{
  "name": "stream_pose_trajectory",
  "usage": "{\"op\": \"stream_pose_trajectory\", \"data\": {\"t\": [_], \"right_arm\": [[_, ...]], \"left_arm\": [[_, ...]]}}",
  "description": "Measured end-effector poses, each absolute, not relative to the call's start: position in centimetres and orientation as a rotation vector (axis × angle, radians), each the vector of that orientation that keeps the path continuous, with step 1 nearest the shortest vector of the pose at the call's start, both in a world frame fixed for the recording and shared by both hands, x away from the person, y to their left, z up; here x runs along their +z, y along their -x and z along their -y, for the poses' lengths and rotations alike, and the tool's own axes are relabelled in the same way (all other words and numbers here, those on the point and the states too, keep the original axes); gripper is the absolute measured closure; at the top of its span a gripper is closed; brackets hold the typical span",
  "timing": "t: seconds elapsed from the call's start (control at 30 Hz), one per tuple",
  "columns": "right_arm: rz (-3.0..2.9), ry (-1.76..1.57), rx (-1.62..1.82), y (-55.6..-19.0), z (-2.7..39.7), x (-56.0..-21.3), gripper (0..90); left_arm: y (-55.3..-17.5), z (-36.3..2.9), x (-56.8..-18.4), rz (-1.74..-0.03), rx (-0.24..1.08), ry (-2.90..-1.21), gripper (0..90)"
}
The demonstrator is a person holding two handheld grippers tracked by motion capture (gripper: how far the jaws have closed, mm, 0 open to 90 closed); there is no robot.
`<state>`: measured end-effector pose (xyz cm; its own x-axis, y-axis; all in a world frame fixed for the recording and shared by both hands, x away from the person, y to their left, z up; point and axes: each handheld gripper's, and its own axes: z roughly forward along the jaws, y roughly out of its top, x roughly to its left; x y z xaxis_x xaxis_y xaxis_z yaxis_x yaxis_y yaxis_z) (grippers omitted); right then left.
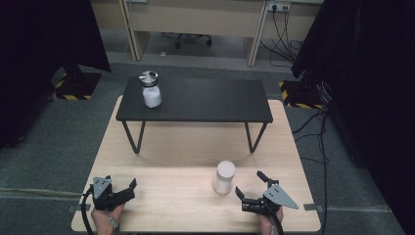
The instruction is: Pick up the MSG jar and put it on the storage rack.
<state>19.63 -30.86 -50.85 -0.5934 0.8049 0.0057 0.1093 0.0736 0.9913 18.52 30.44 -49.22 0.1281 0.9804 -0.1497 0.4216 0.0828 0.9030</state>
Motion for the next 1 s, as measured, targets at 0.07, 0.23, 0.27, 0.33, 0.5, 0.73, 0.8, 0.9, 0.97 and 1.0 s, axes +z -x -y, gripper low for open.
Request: {"op": "stream_pose_trajectory", "data": {"t": [0.07,0.23,0.27,0.33,0.5,0.73,0.8,0.9,0.97,1.0], "right_arm": [[-1.792,-0.894,1.578,-19.8,30.6,-50.8,0.3],[-1.800,-0.872,1.600,-20.3,30.1,-50.7,0.3],[-1.801,-0.869,1.605,-20.4,30.1,-50.7,0.3],[-1.799,-0.859,1.620,-20.6,29.9,-50.7,0.3],[-1.795,-0.833,1.694,-21.2,29.9,-50.9,0.3],[-1.787,-0.801,1.701,-21.9,29.2,-50.7,0.3],[-1.795,-0.791,1.705,-22.1,29.0,-50.5,0.3],[-1.808,-0.774,1.713,-22.4,28.8,-50.4,0.3],[-1.819,-0.762,1.714,-22.6,28.7,-50.3,0.3],[-1.822,-0.760,1.714,-22.7,28.6,-50.3,0.3]], "left_arm": [[-18.5,-30.4,-49.2,-1.441,0.768,-1.490,0.0],[-18.5,-30.5,-49.2,-1.438,0.767,-1.491,0.0],[-18.5,-30.5,-49.2,-1.438,0.768,-1.491,0.0],[-18.4,-30.3,-49.2,-1.433,0.779,-1.500,0.0],[-18.4,-30.0,-49.2,-1.420,0.793,-1.518,0.0],[-18.4,-30.1,-49.2,-1.420,0.793,-1.515,0.0],[-18.4,-30.1,-49.2,-1.421,0.792,-1.514,0.0],[-18.4,-30.1,-49.2,-1.418,0.792,-1.515,0.0],[-18.4,-30.1,-49.2,-1.419,0.793,-1.516,0.0],[-18.4,-30.1,-49.2,-1.419,0.793,-1.517,0.0]]}}
